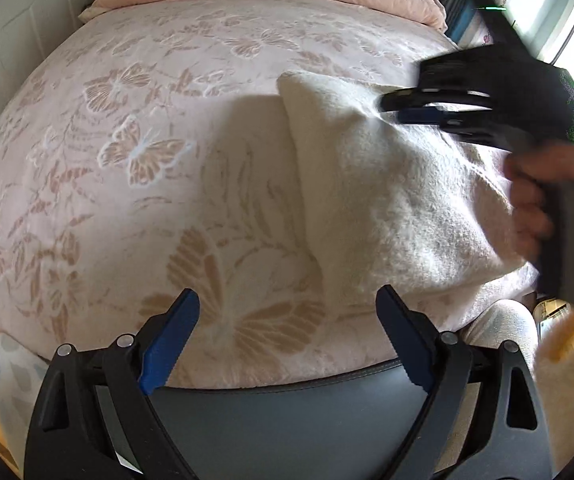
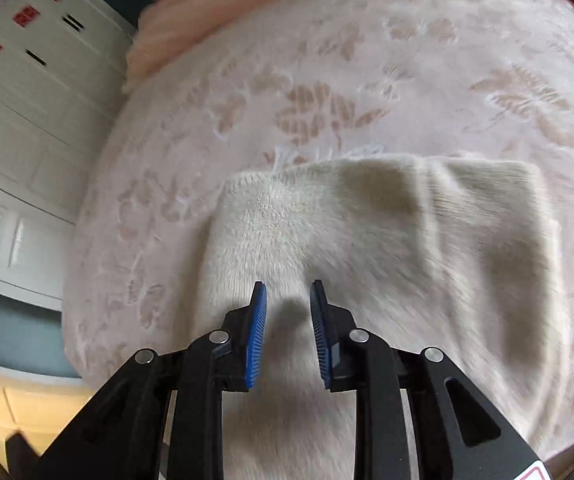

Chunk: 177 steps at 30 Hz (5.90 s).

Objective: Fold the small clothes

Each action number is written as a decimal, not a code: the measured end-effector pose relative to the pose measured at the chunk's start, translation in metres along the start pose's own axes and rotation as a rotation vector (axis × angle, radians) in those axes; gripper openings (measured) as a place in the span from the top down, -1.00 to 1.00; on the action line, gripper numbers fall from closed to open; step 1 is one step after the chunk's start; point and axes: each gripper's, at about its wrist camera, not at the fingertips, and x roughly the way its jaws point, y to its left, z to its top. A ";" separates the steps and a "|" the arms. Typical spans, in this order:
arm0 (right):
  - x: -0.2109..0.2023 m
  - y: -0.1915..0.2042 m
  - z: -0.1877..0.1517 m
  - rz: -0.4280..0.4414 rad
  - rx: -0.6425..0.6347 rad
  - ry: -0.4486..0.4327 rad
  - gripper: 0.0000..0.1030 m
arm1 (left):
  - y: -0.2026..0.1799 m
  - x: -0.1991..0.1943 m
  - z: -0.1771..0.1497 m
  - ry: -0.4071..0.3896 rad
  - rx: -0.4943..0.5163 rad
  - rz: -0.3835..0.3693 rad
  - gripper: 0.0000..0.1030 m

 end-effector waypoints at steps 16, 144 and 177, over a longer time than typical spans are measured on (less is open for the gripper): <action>-0.063 -0.080 -0.103 -0.064 0.042 -0.041 0.66 | -0.040 0.014 0.000 0.047 0.047 0.011 -0.70; 0.057 0.103 -0.093 0.239 0.187 0.061 0.01 | 0.221 0.039 0.050 -0.034 -0.403 -0.336 -0.10; 0.043 0.171 -0.054 -0.026 -0.108 -0.017 1.00 | 0.181 0.042 0.074 -0.042 -0.230 -0.001 -0.07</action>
